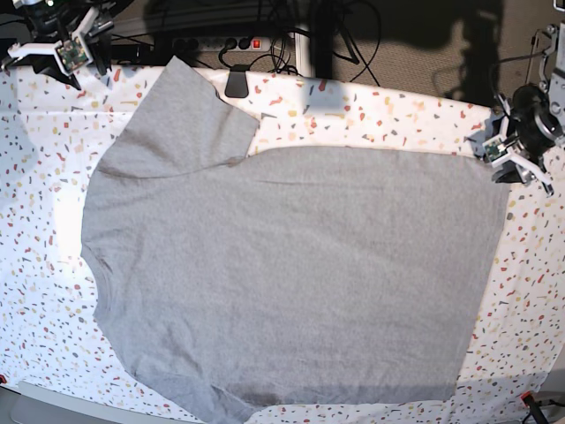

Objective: Fold the T-shirt properly
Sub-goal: 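Move both grippers down toward the shirt's shoulder corners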

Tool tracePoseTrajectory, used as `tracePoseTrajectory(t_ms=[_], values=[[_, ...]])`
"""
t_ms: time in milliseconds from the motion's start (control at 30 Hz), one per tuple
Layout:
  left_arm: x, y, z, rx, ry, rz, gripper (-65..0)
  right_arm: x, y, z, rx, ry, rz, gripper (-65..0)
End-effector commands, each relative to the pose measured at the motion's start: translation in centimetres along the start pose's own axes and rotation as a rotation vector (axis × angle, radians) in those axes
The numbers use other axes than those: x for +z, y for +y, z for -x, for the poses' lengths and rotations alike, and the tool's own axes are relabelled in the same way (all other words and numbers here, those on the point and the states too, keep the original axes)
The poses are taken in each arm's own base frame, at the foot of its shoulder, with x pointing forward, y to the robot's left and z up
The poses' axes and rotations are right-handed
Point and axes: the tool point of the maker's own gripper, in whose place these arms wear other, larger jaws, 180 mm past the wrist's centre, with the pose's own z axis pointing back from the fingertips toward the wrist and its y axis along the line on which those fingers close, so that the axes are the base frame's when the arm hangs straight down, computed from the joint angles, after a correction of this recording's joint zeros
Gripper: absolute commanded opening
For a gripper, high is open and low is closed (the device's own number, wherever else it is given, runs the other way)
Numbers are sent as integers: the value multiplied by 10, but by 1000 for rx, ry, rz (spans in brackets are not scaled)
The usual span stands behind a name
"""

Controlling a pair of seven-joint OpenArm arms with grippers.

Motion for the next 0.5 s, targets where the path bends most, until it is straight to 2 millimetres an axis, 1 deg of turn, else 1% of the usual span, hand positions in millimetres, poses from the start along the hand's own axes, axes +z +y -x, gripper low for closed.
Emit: tracePoseTrajectory(t_ms=[0,133,233,267,333,433,467], values=[[1,11,3,-17,8,-17,-405,3,-2,-7,3,-23,7,-376],[-4,18,8,-4,12,-23,-405,3,-7,-7,-7,-24,34,-376],[-6,22,13,5,24,-26,-406,4,-7,-11,-3,-34,35,-376],[-7,22,14,7,25,-27,-421,4,-7,-13,-1,-39,35,-376],[-7,20,14,8,25,-19,-492,5,-7,-18,3,-53,36,-376],[-7,14,14,12,26,10,-642,7,-7,-23,9,-65,37,-376],[-7,14,14,13,26,14,-650,7,-8,-23,20,-63,41,-376]])
